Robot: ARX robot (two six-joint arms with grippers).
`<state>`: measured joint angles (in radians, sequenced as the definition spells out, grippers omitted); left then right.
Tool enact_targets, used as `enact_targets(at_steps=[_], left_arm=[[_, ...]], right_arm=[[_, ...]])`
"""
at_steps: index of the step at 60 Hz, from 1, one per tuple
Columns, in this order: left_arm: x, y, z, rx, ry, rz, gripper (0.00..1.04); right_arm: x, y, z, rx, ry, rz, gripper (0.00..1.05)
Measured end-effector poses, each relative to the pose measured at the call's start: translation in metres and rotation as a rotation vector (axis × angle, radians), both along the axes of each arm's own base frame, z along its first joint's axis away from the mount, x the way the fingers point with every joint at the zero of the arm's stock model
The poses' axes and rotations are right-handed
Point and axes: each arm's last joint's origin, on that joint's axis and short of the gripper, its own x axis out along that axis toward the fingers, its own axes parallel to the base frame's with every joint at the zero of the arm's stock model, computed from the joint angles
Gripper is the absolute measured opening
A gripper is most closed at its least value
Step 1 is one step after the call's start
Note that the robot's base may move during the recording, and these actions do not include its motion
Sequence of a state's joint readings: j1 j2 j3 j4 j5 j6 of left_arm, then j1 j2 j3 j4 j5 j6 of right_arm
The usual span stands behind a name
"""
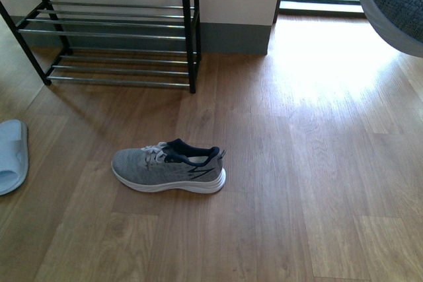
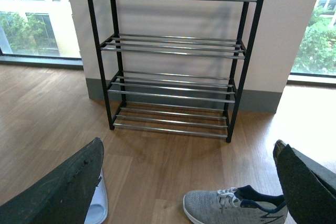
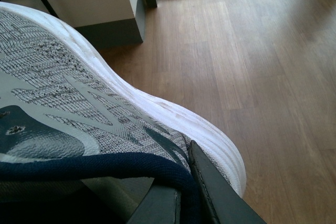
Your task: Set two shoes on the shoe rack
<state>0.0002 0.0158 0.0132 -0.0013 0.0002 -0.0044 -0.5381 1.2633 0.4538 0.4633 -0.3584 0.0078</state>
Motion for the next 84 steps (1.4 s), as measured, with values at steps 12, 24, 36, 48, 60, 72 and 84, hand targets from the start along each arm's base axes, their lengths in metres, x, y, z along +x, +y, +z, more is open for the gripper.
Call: enact_targets(at_steps=[12, 24, 36, 48, 60, 72, 84], left_arm=[[0.0, 0.0, 0.0, 0.0, 0.0, 0.0, 0.95], [0.0, 0.0, 0.0, 0.0, 0.0, 0.0, 0.95], [0.0, 0.0, 0.0, 0.0, 0.0, 0.0, 0.95], [0.006, 0.0, -0.003, -0.149, 0.211, 0.306, 0.95], [0.053, 0.007, -0.01, -0.466, 0.326, 0.474, 0.95], [0.128, -0.021, -0.029, -0.674, 0.455, 0.443, 0.95], [0.189, -0.064, -0.093, -0.812, 0.669, 0.467, 0.95]], right_arm=[[0.0, -0.001, 0.0, -0.004, 0.003, -0.017, 0.01], [0.0, -0.001, 0.0, -0.003, 0.002, -0.012, 0.01], [0.0, 0.0, 0.0, -0.002, 0.001, -0.007, 0.01], [0.0, 0.0, 0.0, -0.002, 0.001, -0.007, 0.01], [0.0, 0.0, 0.0, -0.002, 0.001, -0.007, 0.01], [0.0, 0.0, 0.0, -0.002, 0.001, -0.007, 0.02], [0.0, 0.0, 0.0, -0.002, 0.001, -0.007, 0.01]])
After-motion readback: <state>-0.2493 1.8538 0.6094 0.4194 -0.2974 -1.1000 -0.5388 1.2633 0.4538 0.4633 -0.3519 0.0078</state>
